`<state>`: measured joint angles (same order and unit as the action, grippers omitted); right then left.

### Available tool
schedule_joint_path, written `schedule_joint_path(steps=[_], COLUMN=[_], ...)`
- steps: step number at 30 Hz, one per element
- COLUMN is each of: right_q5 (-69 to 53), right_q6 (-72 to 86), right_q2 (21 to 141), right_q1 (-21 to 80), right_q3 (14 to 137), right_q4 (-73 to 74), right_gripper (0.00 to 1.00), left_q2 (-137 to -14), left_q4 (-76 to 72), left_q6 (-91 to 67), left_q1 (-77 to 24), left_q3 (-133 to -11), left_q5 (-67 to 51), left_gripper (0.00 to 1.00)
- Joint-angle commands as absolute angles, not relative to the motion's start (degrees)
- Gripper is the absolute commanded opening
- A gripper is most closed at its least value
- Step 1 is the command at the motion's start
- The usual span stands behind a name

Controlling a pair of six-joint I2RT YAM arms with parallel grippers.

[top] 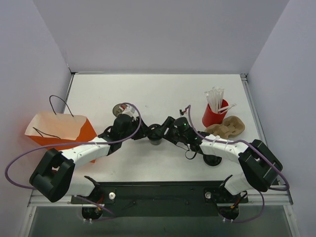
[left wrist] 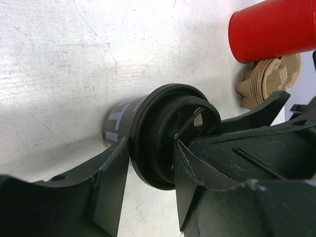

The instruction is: Pack the takeout coffee

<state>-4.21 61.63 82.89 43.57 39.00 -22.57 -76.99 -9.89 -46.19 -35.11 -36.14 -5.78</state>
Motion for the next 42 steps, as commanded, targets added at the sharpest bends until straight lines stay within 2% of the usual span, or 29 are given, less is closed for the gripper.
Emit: schedule_joint_path(steps=[1, 5, 8, 11, 12, 15, 17, 23, 27, 34, 42], right_q5=[2.17, 5.44, 4.14, -1.73, -8.2, -17.79, -20.56, -24.95, -26.63, -33.66, -36.39], right_q6=[64.25, 64.25, 59.53, 54.77, 51.45, 44.77, 42.11, 29.89, 25.67, 20.13, 18.81], right_q2=[82.62, 82.79, 84.19, 86.03, 86.65, 89.11, 90.52, 94.65, 97.64, 102.82, 105.47], right_q1=[45.87, 46.14, 45.27, 42.2, 41.14, 36.57, 34.28, 32.7, 32.26, 31.12, 30.06], right_q3=[37.79, 36.91, 38.23, 40.51, 41.65, 44.46, 46.66, 58.17, 63.19, 67.58, 69.52], right_q4=[-26.11, -26.37, -26.28, -24.52, -24.17, -19.88, -14.8, 0.5, 6.76, 9.57, 10.28], right_gripper=[0.58, 0.57, 0.51, 0.44, 0.43, 0.42, 0.41, 0.41, 0.41, 0.41, 0.41], left_q2=[-78.66, -78.14, -77.61, -76.56, -75.86, -74.62, -74.44, -74.53, -73.39, -76.55, -80.07], left_q4=[-2.64, -2.99, -3.78, -3.08, -2.47, 1.04, 4.38, 11.86, 13.02, 5.9, -1.38], left_q6=[-44.91, -45.26, -45.7, -45.44, -44.83, -43.16, -41.84, -36.39, -33.67, -31.73, -32.87], left_q1=[-35.42, -35.59, -35.6, -35.68, -35.6, -35.42, -34.81, -30.34, -26.11, -23.12, -23.12], left_q3=[-33.13, -32.7, -32.52, -33.92, -34.71, -38.22, -41.47, -50.52, -52.29, -50.37, -47.02], left_q5=[-1.5, -1.5, -2.63, -4.74, -5.27, -6.59, -7.56, -9.93, -12.29, -22.58, -23.91], left_gripper=[0.48, 0.48, 0.48, 0.48, 0.48, 0.49, 0.53, 0.55, 0.55, 0.53, 0.5])
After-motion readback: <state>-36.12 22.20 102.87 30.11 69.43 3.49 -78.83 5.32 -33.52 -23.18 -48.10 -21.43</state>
